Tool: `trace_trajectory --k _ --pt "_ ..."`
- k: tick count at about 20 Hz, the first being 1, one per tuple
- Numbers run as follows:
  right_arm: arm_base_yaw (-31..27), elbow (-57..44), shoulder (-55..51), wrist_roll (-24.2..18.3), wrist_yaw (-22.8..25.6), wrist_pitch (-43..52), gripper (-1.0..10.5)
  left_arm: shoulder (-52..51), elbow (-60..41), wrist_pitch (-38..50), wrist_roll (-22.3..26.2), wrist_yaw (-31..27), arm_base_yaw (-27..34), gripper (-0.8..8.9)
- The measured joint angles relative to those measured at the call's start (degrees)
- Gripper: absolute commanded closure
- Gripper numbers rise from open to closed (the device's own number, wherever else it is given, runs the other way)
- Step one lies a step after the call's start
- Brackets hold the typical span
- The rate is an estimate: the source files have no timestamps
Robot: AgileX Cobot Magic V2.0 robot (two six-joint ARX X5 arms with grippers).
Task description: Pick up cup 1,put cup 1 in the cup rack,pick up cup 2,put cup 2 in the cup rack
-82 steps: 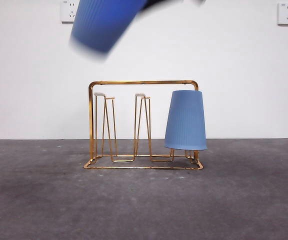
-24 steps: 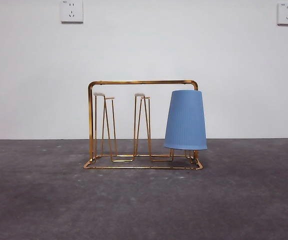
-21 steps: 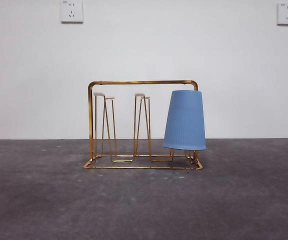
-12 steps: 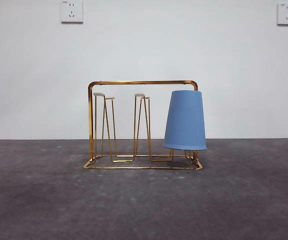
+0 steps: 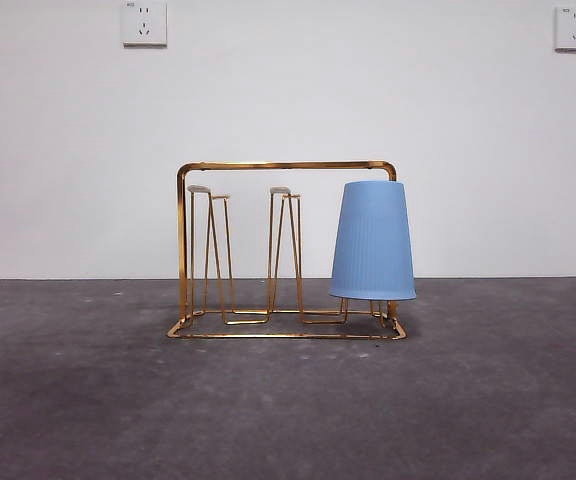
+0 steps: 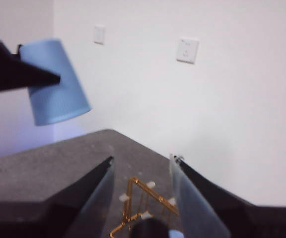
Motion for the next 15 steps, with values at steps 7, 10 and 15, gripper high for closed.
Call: trace_trajectory --k 7,10,15 --pt "0.0 0.0 0.0 0.1 0.0 -2.6 7.6 0.5 -12.3 6.7 0.4 -6.0 -1.8 8.2" --pt "0.0 0.0 0.0 0.5 0.0 -6.4 7.6 0.5 -19.0 12.1 0.4 -6.2 -0.5 8.21" --pt "0.0 0.0 0.0 1.4 0.0 -11.8 7.6 0.7 -25.9 17.4 0.4 -2.1 5.7 8.21"
